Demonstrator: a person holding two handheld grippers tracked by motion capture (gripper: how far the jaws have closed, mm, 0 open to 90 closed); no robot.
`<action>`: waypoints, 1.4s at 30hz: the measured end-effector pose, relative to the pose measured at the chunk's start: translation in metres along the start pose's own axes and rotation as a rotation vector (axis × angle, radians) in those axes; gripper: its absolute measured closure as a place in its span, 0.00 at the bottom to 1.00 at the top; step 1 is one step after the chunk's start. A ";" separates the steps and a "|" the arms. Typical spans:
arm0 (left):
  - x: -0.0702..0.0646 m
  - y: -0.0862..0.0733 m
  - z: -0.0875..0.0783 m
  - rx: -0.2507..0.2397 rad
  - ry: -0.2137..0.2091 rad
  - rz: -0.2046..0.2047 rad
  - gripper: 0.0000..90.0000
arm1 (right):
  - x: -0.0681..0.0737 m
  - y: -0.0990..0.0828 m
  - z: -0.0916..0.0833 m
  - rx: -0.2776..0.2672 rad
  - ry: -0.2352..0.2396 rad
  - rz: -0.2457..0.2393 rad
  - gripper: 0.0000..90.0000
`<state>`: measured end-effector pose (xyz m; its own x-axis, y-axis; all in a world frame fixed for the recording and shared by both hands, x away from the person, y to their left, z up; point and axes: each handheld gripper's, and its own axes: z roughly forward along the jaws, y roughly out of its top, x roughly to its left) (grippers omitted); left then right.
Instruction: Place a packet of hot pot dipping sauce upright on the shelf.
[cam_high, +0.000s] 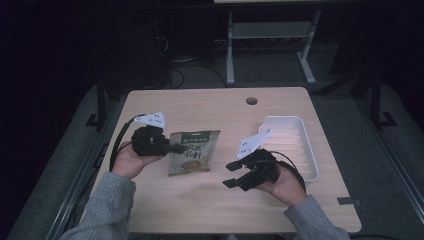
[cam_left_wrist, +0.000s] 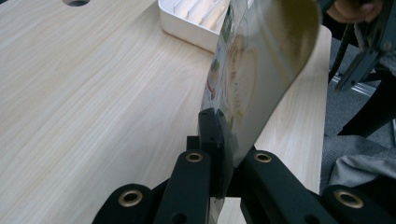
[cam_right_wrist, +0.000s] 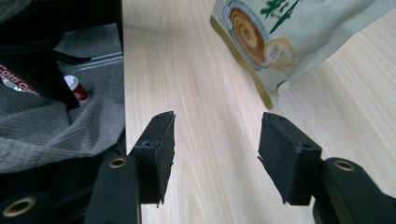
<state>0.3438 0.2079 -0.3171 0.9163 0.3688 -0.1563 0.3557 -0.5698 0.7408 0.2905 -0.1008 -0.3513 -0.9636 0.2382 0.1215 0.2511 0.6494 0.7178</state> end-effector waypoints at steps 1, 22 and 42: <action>0.000 0.000 0.000 0.000 0.000 0.000 1.00 | 0.000 0.000 0.000 0.000 0.000 0.000 0.50; 0.019 0.047 0.019 -0.033 -0.042 0.012 1.00 | 0.013 -0.033 0.030 0.080 -0.036 0.004 0.45; 0.022 0.103 0.048 -0.022 -0.086 0.072 1.00 | 0.019 -0.048 0.043 0.104 -0.039 0.002 0.40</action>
<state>0.4091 0.1218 -0.2759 0.9521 0.2624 -0.1568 0.2850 -0.5763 0.7659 0.2639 -0.0964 -0.4132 -0.9593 0.2662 0.0947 0.2632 0.7199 0.6422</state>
